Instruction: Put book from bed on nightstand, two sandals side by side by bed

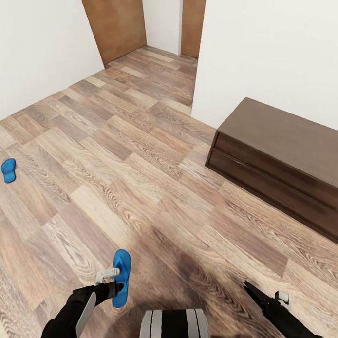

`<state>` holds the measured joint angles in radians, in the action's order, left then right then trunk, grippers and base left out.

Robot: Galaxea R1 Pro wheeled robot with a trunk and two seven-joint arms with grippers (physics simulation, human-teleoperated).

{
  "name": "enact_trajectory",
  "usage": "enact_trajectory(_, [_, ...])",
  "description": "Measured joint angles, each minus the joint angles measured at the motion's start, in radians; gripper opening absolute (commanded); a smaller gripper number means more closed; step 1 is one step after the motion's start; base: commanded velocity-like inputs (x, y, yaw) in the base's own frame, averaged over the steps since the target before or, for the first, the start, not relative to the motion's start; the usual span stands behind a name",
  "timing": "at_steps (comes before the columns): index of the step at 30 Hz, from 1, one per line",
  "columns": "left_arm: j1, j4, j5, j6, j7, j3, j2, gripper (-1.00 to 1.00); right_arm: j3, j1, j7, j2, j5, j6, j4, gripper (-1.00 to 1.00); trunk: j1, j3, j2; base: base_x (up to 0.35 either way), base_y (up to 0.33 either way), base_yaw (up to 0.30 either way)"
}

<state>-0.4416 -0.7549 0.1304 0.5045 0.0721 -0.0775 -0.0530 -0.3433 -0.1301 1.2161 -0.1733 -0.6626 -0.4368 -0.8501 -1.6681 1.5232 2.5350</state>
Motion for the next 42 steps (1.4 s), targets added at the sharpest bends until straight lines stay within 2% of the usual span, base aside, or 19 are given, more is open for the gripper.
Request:
enact_trajectory(26, [-0.001,-0.001,-0.001,0.006,0.0,0.004,0.003,1.0,0.0,0.0,0.0,0.0,0.0,0.0,0.0,1.0,0.0,0.004,0.0,0.0,0.0,0.0])
enact_trajectory(30, [-0.003,-0.002,-0.001,0.008,0.0,0.018,0.007,1.0,0.0,0.0,0.0,0.0,0.0,0.0,0.0,1.0,0.0,0.004,0.0,0.0,0.0,0.0])
enact_trajectory(38, [-0.012,-0.001,-0.004,0.009,-0.008,0.072,0.021,1.0,0.0,0.001,0.0,0.0,0.0,0.0,0.0,1.0,0.0,0.004,0.0,0.0,0.0,0.0])
enact_trajectory(42, [-0.013,-0.002,-0.004,0.01,-0.021,0.084,0.028,1.0,0.0,0.001,0.0,0.0,0.0,0.0,0.0,1.0,0.0,0.004,0.0,0.0,0.0,0.0])
